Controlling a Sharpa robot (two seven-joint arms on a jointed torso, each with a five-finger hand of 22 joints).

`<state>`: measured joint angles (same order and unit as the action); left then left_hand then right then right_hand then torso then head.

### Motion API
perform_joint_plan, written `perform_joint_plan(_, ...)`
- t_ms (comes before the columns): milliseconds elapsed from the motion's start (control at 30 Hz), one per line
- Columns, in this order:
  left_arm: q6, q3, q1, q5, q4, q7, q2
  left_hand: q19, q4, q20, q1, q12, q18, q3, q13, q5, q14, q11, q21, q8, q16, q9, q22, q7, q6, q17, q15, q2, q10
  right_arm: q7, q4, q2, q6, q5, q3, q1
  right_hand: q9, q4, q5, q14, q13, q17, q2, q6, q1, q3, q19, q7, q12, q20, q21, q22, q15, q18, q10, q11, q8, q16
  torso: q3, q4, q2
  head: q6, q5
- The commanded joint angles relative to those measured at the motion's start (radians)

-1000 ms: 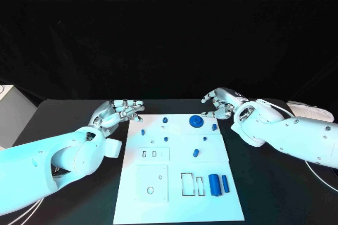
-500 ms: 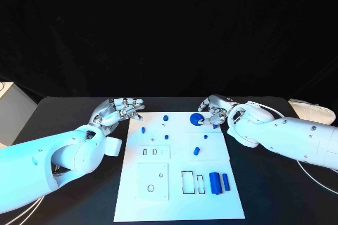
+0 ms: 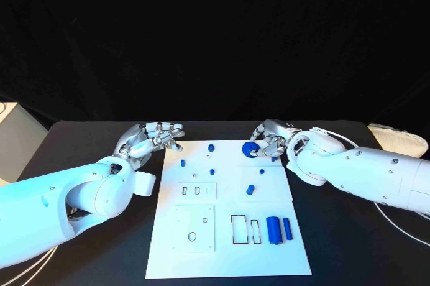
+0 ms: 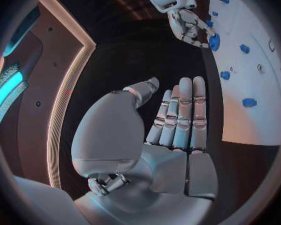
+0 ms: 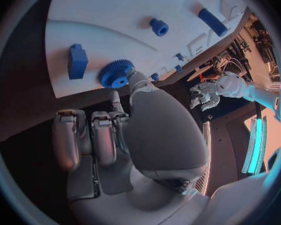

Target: Assemble the parts on the task board

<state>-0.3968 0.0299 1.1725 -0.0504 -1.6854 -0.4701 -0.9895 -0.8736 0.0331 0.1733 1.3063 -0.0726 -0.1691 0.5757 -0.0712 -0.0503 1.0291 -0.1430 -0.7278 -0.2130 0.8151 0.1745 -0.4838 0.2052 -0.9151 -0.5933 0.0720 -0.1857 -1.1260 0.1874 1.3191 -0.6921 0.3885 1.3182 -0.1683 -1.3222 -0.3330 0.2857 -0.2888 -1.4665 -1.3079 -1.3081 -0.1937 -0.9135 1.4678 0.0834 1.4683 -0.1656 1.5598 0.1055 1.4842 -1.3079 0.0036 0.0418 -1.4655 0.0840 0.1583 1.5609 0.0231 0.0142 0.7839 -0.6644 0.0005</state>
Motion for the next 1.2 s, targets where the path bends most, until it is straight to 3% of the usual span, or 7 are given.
perform_joint_plan(33,0.018,-0.001,0.001,0.004,-0.002,-0.005,0.001,0.008,-0.002,0.001,0.004,0.0,-0.011,0.005,0.0,-0.003,0.001,0.001,-0.006,-0.005,0.006,0.001,-0.001,0.002,0.001,0.001,0.0,0.009,0.004,0.0,0.001,0.003,-0.009,0.008,0.0,0.001,-0.002,0.001,-0.006,-0.101,-0.259,-0.249,0.011,-0.011,0.0,0.01,0.055,0.002,0.007,0.004,0.004,-0.165,0.004,-0.017,-0.101,-0.003,0.008,0.006,0.0003,0.0001,-0.001,-0.001,-0.001)
perform_joint_plan(667,0.02,-0.001,0.001,0.003,-0.001,-0.003,0.001,0.008,-0.002,0.001,0.004,0.0,-0.011,0.005,0.0,-0.003,0.001,0.001,-0.006,-0.005,0.006,0.001,-0.001,0.002,0.001,0.001,0.0,0.009,0.004,0.01,-0.023,0.018,-0.04,0.015,0.0,0.006,-0.003,0.0,-0.006,-0.101,-0.26,-0.25,0.017,-0.028,0.005,0.026,0.057,0.007,0.008,0.002,0.01,-0.172,0.0,-0.018,-0.102,-0.007,0.017,0.006,-0.0001,0.0008,0.002,-0.003,-0.002)
perform_joint_plan(1000,0.02,-0.001,0.001,0.003,0.0,-0.002,0.0,0.008,-0.002,0.001,0.004,0.0,-0.011,0.005,0.0,-0.003,0.001,0.001,-0.006,-0.005,0.006,0.001,-0.001,0.002,0.001,0.001,0.0,0.009,0.004,0.011,-0.03,0.022,-0.048,0.017,-0.001,0.015,-0.003,0.0,-0.005,-0.101,-0.26,-0.251,0.017,-0.029,0.004,0.027,0.058,0.007,0.008,0.001,0.011,-0.174,0.0,-0.019,-0.102,-0.007,0.017,0.007,-0.0004,0.0013,0.002,-0.011,0.001)
perform_joint_plan(1167,0.02,-0.001,0.001,0.003,-0.001,-0.002,-0.001,0.008,-0.002,0.001,0.004,0.0,-0.011,0.005,0.0,-0.003,0.001,0.001,-0.006,-0.005,0.006,0.001,-0.001,0.002,0.001,0.001,0.0,0.009,0.004,0.008,-0.018,0.017,-0.038,0.024,-0.001,0.016,-0.005,-0.001,-0.009,-0.101,-0.263,-0.25,0.024,-0.065,0.01,0.061,0.063,0.02,0.011,-0.006,0.02,-0.185,-0.009,-0.021,-0.105,-0.019,0.035,0.006,-0.0012,-0.0002,0.002,-0.013,0.004)
perform_joint_plan(1200,0.02,-0.001,0.001,0.003,-0.001,-0.002,-0.001,0.008,-0.002,0.001,0.004,0.0,-0.011,0.005,0.0,-0.003,0.001,0.001,-0.006,-0.005,0.006,0.001,-0.001,0.002,0.001,0.001,0.0,0.009,0.004,0.007,-0.015,0.016,-0.033,0.027,-0.001,0.016,-0.005,-0.002,0.013,-0.101,-0.263,-0.251,0.026,-0.074,0.016,0.081,0.063,0.024,0.011,-0.01,0.021,-0.187,-0.013,-0.021,-0.105,-0.023,0.04,0.007,-0.0015,-0.0005,0.002,-0.014,0.004)
